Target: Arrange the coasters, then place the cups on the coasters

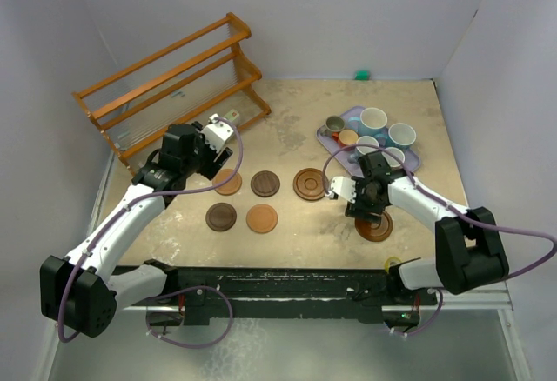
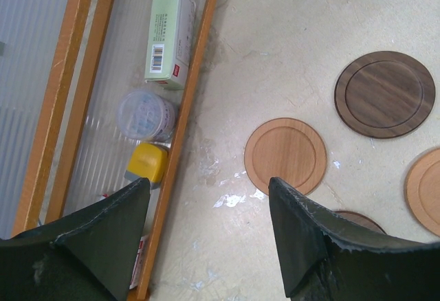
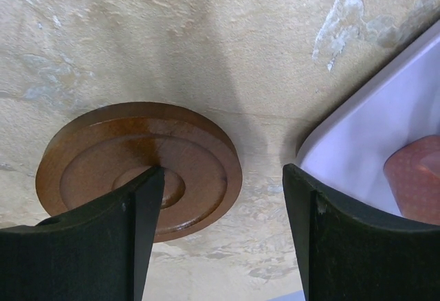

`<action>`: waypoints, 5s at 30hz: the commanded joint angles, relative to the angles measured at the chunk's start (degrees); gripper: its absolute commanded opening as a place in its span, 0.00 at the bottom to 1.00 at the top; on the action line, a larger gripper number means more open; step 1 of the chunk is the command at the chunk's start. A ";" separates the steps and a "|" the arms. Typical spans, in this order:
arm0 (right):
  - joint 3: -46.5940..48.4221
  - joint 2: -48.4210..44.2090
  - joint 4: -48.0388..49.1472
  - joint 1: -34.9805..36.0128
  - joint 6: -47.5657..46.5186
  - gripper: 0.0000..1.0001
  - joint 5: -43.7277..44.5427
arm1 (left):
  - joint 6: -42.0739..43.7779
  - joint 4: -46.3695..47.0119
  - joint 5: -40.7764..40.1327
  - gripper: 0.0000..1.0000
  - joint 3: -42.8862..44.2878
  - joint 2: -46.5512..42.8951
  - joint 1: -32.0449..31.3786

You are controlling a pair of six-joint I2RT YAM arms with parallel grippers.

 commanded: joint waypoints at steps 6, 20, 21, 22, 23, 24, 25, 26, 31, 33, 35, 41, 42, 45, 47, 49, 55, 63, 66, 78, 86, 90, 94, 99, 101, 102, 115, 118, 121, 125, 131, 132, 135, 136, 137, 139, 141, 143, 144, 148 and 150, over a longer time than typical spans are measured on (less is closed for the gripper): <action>1.32 4.82 1.88 10.70 5.04 0.71 -2.95 | -1.26 1.73 0.68 0.67 -0.22 -1.01 0.63; 11.41 13.65 2.08 26.65 14.65 0.65 -4.14 | -1.26 1.59 0.63 0.67 -0.07 -1.27 1.42; 12.04 14.63 2.51 27.29 14.76 0.64 -3.82 | -1.27 1.50 0.63 0.67 -0.05 -1.31 1.49; 12.65 15.57 2.78 27.74 15.00 0.64 -3.56 | -1.27 1.50 0.63 0.67 -0.05 -1.35 1.53; 13.29 16.40 3.13 28.28 15.27 0.63 -3.34 | -1.28 1.45 0.63 0.67 -0.05 -1.49 1.56; 13.83 17.00 3.41 28.68 15.44 0.63 -3.30 | -1.26 1.45 0.63 0.67 0.03 -1.49 1.69; 14.42 17.56 3.55 28.98 15.57 0.63 -3.22 | -1.28 1.45 0.69 0.67 -0.04 -1.57 1.70; 14.99 17.94 3.66 29.33 15.83 0.62 -3.25 | -1.24 1.45 0.71 0.67 -0.05 -1.57 1.77; 17.43 19.05 3.66 30.33 16.69 0.62 -4.21 | -1.26 1.56 0.88 0.67 -0.12 -1.48 1.88; 18.44 19.35 3.76 30.33 16.78 0.61 -4.03 | -1.27 1.67 1.05 0.67 -0.22 -1.49 1.90; 18.92 19.60 3.77 30.33 16.74 0.61 -3.64 | -1.26 1.76 1.07 0.67 -0.33 -1.51 1.93; 20.11 20.27 3.84 30.35 16.61 0.61 -3.22 | -1.24 1.82 1.33 0.67 -0.45 -1.59 2.01; 20.16 20.33 3.59 30.33 16.44 0.61 -3.40 | -1.28 1.81 1.39 0.67 -0.43 -1.58 2.01; 20.45 20.40 2.92 30.33 16.28 0.61 -3.51 | -1.26 1.80 1.48 0.67 -0.42 -1.77 2.04; 20.64 20.30 2.81 30.33 16.19 0.60 -3.47 | -1.28 1.80 1.63 0.67 -0.43 -1.74 2.04; 20.69 20.21 1.96 30.33 16.23 0.61 -3.58 | -1.29 1.74 1.64 0.67 -0.34 -1.68 2.06; 21.21 17.54 -0.61 30.25 16.36 0.62 -4.07 | -1.43 1.80 1.68 0.67 -0.40 -2.29 2.07; 21.27 9.85 -1.62 29.16 18.38 0.66 -5.76 | -1.78 2.15 1.44 0.68 -0.40 -2.55 2.28; 20.43 6.22 -0.53 27.14 19.80 0.66 -6.57 | -2.03 2.13 1.89 0.68 -0.26 -2.55 2.45; 22.73 -5.71 0.39 2.40 29.08 0.66 -17.65 | -2.66 3.82 1.54 0.73 -0.46 -5.14 2.71; 32.81 0.62 1.89 -7.01 36.60 0.66 -12.20 | -1.33 5.32 2.91 0.81 -1.20 -5.13 2.76; 37.53 4.20 2.70 -9.68 41.64 0.66 -8.81 | -0.93 7.28 4.35 0.81 -2.39 -4.67 2.83; 40.15 6.99 3.80 -10.92 44.83 0.66 -4.65 | -1.23 8.48 5.57 0.81 -2.52 -3.67 2.78; 46.32 12.25 1.84 -11.95 47.51 0.64 -0.01 | -1.53 9.00 8.71 0.81 -2.01 -3.62 2.79; 49.12 15.25 0.65 -12.32 48.30 0.63 1.09 | -1.61 8.93 10.07 0.80 -1.83 -3.82 2.78; 50.62 16.44 -0.15 -12.44 48.64 0.63 1.58 | -1.61 8.91 10.60 0.80 -1.86 -3.79 2.82; 65.07 30.27 -6.37 -15.07 49.25 0.62 5.91 | -2.35 10.23 15.37 0.80 -1.32 -1.77 2.79; 66.50 32.87 -7.48 -15.89 48.84 0.60 5.47 | -2.09 10.07 15.40 0.80 -1.52 -2.16 2.78; 67.37 35.07 -8.09 -16.62 48.92 0.57 4.39 | -1.71 9.91 15.19 0.80 -1.85 -2.46 2.77; 68.83 37.70 -8.96 -17.29 49.01 0.54 3.25 | -1.44 9.76 15.13 0.80 -1.99 -2.58 2.84; 70.81 40.87 -9.81 -17.75 48.99 0.46 2.76 | -1.50 9.54 15.17 0.80 -1.78 -2.69 2.77; 70.93 41.25 -9.85 -17.87 48.97 0.45 2.70 | -1.59 9.54 15.21 0.80 -1.74 -2.72 2.76; 71.34 42.22 -9.81 -18.16 49.03 0.42 1.81 | -1.53 9.47 15.22 0.80 -1.81 -2.82 2.77; 71.46 42.51 -9.89 -18.18 49.05 0.41 1.54 | -1.52 9.45 15.21 0.80 -1.81 -2.89 2.83; 71.53 42.79 -9.91 -18.18 49.18 0.39 1.22 | -1.52 9.45 15.22 0.80 -1.81 -2.90 2.77; 71.70 43.20 -9.94 -18.21 49.44 0.38 0.75 | -1.52 9.45 15.14 0.80 -1.80 -3.02 2.77; 71.98 43.56 -10.23 -18.26 49.58 0.36 0.37 | -1.55 9.45 15.13 0.80 -1.78 -3.15 2.77; 72.09 43.85 -10.30 -18.27 49.71 0.34 -0.01 | -1.48 9.45 15.13 0.80 -1.70 -3.12 2.76; 72.27 44.07 -10.36 -18.27 49.75 0.33 -0.16 | -1.44 9.45 15.11 0.80 -1.73 -3.16 2.84; 72.98 44.72 -10.75 -18.32 49.98 0.28 -0.63 | -1.41 9.33 15.03 0.80 -1.79 -3.30 2.83; 73.26 44.83 -10.78 -18.27 50.01 0.24 -0.78 | -1.23 9.36 15.03 0.80 -1.81 -3.34 2.80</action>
